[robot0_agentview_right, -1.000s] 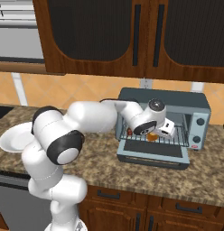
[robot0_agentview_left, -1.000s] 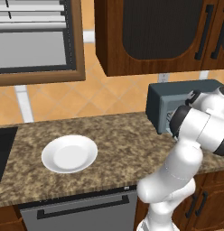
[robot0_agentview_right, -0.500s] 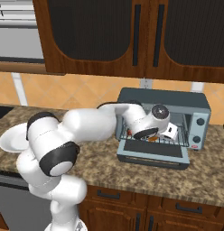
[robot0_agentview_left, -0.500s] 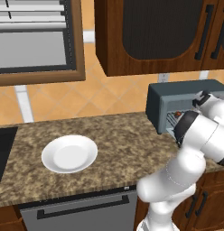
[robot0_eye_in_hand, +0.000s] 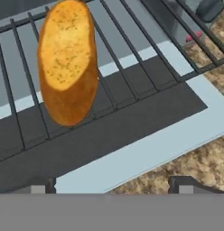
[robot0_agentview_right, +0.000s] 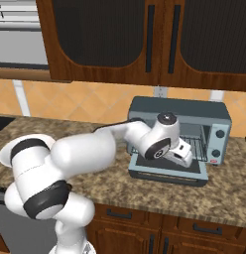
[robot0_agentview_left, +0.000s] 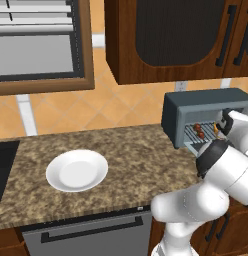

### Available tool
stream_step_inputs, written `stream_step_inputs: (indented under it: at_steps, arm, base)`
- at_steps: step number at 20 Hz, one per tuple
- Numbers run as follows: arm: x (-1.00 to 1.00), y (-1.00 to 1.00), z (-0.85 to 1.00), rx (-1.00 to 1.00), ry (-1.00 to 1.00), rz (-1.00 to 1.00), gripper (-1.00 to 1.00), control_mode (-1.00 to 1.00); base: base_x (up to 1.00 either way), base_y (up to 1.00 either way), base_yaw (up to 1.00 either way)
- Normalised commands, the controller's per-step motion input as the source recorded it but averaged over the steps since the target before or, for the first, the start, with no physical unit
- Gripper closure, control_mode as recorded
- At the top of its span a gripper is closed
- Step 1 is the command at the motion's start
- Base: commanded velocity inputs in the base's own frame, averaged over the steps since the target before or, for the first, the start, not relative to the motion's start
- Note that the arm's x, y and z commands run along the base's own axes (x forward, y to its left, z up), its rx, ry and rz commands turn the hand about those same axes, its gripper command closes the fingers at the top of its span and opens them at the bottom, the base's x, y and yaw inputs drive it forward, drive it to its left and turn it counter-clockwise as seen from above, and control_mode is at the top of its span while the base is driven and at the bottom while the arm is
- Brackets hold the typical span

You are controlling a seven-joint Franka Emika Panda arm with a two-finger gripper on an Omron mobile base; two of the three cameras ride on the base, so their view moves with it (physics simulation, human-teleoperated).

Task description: Pick up the kebab skewer and baguette bread, and place them inside the toaster oven. Close the toaster oven door and start by setting the timer.

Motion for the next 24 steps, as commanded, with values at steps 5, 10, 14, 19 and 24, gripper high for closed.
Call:
stream_step_inputs:
  at_steps: [5,10,14,19,24]
  arm:
    - [0.00,0.34,-0.19,0.00,0.31,-0.20,-1.00,-1.00]
    - [-0.17,0.00,-0.29,0.00,0.06,-0.07,-1.00,-1.00]
    - [-0.01,0.00,-0.30,0.00,0.00,-0.09,-1.00,-1.00]
    - [0.28,0.00,-0.26,0.00,0.00,-0.05,-1.00,-1.00]
    - [0.27,-0.01,-0.20,0.00,0.00,-0.02,-1.00,-1.00]
  base:
    - [0.00,0.00,0.00]
    - [0.00,0.00,0.00]
    - [0.00,0.00,0.00]
    - [0.00,0.00,0.00]
    - [0.00,0.00,0.00]
